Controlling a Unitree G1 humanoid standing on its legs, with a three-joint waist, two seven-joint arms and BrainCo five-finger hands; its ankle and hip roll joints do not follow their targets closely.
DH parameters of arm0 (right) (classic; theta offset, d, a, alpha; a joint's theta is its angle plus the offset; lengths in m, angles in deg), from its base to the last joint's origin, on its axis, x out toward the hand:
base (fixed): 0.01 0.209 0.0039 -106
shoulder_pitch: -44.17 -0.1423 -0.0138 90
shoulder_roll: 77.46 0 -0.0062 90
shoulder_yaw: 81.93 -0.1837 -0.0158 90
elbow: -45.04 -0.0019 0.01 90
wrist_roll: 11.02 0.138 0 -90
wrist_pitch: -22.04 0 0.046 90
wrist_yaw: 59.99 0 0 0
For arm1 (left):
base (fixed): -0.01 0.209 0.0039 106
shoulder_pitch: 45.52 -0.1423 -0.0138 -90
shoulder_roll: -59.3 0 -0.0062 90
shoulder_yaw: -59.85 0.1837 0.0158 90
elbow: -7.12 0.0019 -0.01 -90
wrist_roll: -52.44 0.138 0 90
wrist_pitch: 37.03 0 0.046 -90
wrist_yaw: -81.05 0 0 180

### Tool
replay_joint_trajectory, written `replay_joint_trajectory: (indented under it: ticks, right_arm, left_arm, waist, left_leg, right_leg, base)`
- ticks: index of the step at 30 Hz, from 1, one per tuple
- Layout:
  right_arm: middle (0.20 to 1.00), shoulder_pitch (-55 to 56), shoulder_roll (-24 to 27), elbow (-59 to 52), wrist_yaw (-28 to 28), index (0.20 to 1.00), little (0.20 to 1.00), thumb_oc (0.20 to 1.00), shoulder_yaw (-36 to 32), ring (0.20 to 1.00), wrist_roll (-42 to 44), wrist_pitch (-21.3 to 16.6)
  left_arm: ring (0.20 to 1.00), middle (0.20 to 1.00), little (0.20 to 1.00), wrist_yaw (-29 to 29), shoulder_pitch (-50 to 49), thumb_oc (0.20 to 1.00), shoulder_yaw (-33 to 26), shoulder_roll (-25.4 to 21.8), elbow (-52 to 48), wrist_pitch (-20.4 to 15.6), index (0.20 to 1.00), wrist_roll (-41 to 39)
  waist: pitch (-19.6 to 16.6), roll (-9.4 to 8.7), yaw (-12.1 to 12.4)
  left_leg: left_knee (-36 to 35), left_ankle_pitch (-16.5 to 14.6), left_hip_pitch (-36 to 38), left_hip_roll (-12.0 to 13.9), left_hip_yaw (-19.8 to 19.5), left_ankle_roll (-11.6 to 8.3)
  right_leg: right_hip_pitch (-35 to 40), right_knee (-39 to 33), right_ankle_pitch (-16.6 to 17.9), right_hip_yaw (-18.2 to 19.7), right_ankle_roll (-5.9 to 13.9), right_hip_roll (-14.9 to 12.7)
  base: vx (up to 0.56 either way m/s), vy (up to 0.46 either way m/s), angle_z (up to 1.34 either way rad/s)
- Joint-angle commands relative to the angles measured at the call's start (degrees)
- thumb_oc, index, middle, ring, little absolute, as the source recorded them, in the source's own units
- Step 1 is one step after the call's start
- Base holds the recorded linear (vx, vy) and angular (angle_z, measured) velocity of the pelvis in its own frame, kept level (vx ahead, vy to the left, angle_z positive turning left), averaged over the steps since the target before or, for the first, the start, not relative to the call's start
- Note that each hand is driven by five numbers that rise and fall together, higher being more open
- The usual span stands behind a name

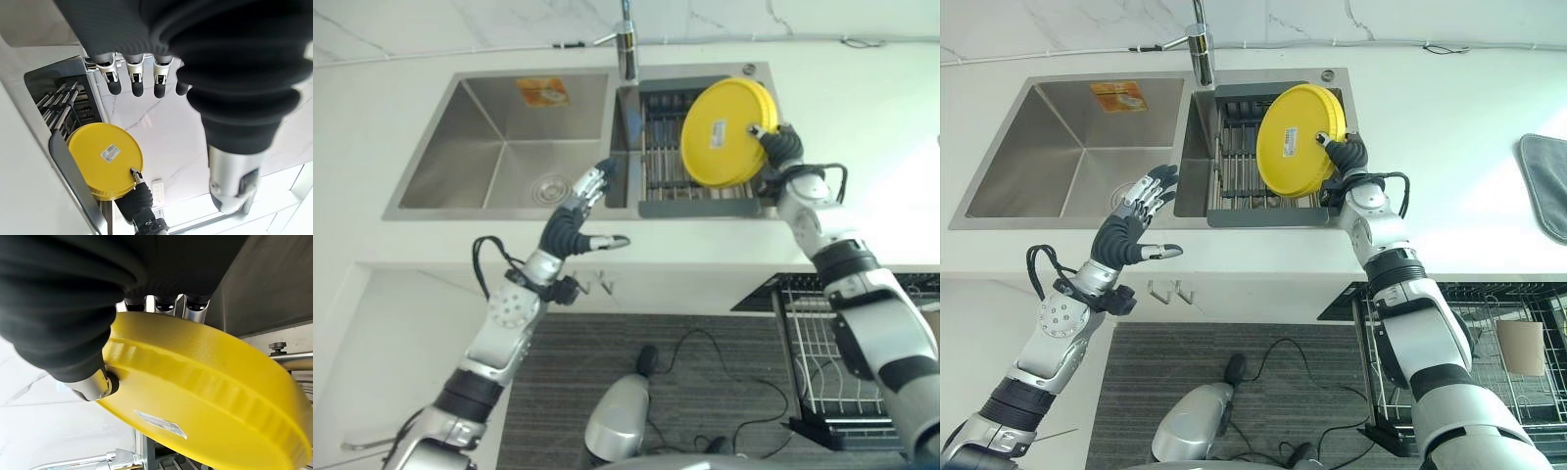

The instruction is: Place the dishes in the dishwasher.

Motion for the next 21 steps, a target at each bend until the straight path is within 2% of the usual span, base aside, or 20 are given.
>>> replay_joint_trajectory:
  ticks: [1,3,8,12,13,16,21]
  right_arm:
    - [0.200,-2.39,1.45,-4.89,0.89,0.200,0.200,0.200,1.69,0.200,2.16,-6.44]
    - [0.200,-2.04,1.13,-5.28,1.70,0.200,0.200,0.200,1.53,0.200,3.70,-7.25]
    - [0.200,-0.56,-0.74,-10.53,5.29,0.200,0.200,0.200,0.19,0.200,13.72,-13.18]
    - [0.200,1.86,-3.15,-17.45,2.71,0.200,0.200,0.200,-1.81,0.200,16.67,-17.39]
    - [0.200,3.40,-4.16,-23.38,0.52,0.200,0.200,0.200,-3.02,0.200,16.26,-18.51]
    - [0.200,4.88,-4.16,-28.22,-1.85,0.200,0.200,0.200,-3.73,0.200,16.62,-18.10]
    - [0.200,7.08,-4.53,-32.44,-2.13,0.200,0.200,0.200,-4.63,0.200,20.13,-18.44]
  left_arm:
    - [1.000,1.000,1.000,-1.53,0.30,1.000,1.61,0.65,-0.74,-1.98,1.000,-1.61]
    - [1.000,1.000,1.000,-1.44,0.16,1.000,1.44,0.75,-0.61,-1.98,1.000,-1.72]
    - [1.000,1.000,1.000,-0.71,-0.56,1.000,1.24,1.03,-0.49,-2.13,1.000,-2.32]
    - [1.000,1.000,1.000,-0.40,-1.94,1.000,1.09,1.74,-1.07,-1.92,1.000,-2.56]
    - [1.000,1.000,1.000,-1.32,-2.80,1.000,1.05,2.16,-1.53,-1.36,1.000,-2.57]
    - [1.000,1.000,1.000,-1.83,-3.54,1.000,0.88,2.22,-1.61,-1.62,1.000,-2.47]
    - [1.000,1.000,1.000,-2.35,-4.28,1.000,0.85,2.63,-2.03,-1.45,1.000,-2.08]
  waist:
    - [-4.78,0.25,0.71]
    - [-4.92,0.29,0.62]
    - [-5.51,0.25,0.33]
    - [-6.63,0.44,-0.33]
    - [-7.57,0.31,-1.24]
    - [-7.84,0.06,-2.14]
    - [-8.23,-0.27,-3.40]
  left_leg:
    - [-1.40,-1.92,-0.66,2.91,2.26,-3.52]
    - [-1.49,-1.88,-0.53,2.94,2.34,-3.54]
    - [-1.93,-1.89,0.06,3.07,2.63,-3.44]
    - [-2.56,-1.79,0.73,3.27,3.06,-3.19]
    - [-3.04,-2.05,1.50,3.50,3.97,-3.03]
    - [-3.36,-2.33,2.26,3.75,4.79,-2.92]
    - [-4.02,-2.51,3.34,4.07,5.86,-2.80]
  right_leg:
    - [-2.48,9.14,-4.05,0.20,0.82,-2.74]
    - [-2.49,9.10,-4.00,0.25,0.83,-2.76]
    - [-2.32,8.78,-3.87,0.37,0.90,-2.76]
    - [-2.20,8.01,-3.25,0.53,0.91,-2.50]
    - [-2.24,7.35,-2.74,0.81,1.15,-2.64]
    - [-2.40,6.99,-2.41,1.42,1.28,-2.65]
    - [-2.56,6.41,-2.07,2.44,1.30,-2.33]
  base:
    - [0.00,0.000,0.00]
    - [0.00,0.000,0.00]
    - [0.00,0.000,0.00]
    - [0.00,0.030,0.00]
    - [-0.02,0.064,-0.05]
    - [-0.02,0.014,-0.12]
    - [-0.03,-0.007,-0.15]
